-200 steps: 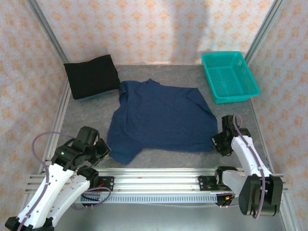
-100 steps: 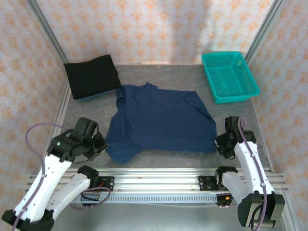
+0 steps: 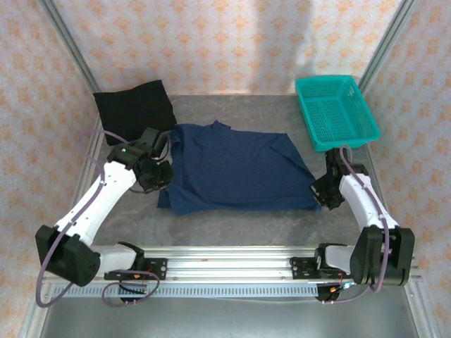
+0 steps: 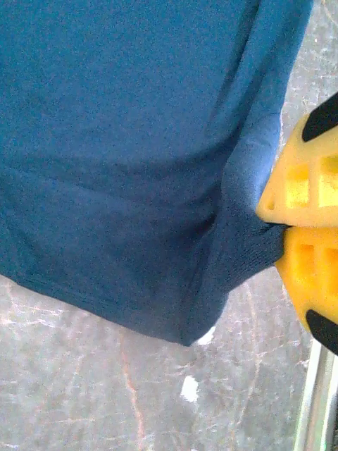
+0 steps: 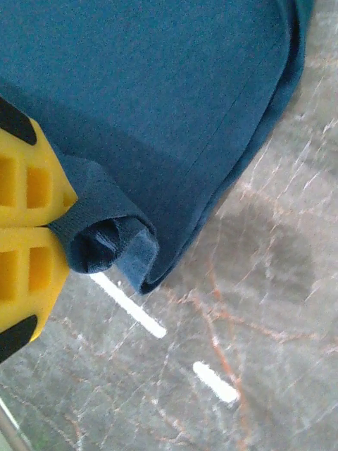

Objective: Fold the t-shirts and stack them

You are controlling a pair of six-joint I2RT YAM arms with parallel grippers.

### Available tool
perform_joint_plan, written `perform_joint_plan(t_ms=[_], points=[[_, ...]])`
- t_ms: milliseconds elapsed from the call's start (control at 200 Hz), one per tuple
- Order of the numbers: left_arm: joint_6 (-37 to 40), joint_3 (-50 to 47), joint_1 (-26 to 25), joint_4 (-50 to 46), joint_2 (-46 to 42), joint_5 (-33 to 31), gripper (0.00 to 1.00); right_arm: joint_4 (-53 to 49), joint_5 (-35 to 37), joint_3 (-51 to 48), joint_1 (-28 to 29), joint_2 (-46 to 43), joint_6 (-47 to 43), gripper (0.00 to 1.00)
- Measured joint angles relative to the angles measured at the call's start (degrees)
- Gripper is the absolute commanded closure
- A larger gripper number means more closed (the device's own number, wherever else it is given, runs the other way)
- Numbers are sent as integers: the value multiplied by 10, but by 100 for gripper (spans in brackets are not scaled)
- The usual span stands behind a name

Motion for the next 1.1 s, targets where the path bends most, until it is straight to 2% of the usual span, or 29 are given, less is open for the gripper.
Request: perform_joint_plan(t_ms=[405,1101], points=[[81,86,48,12,76,11,100,22,9,37,0,74,-32,98],[179,273,52,9,250,12,100,44,13,70,0,150,-51,96]])
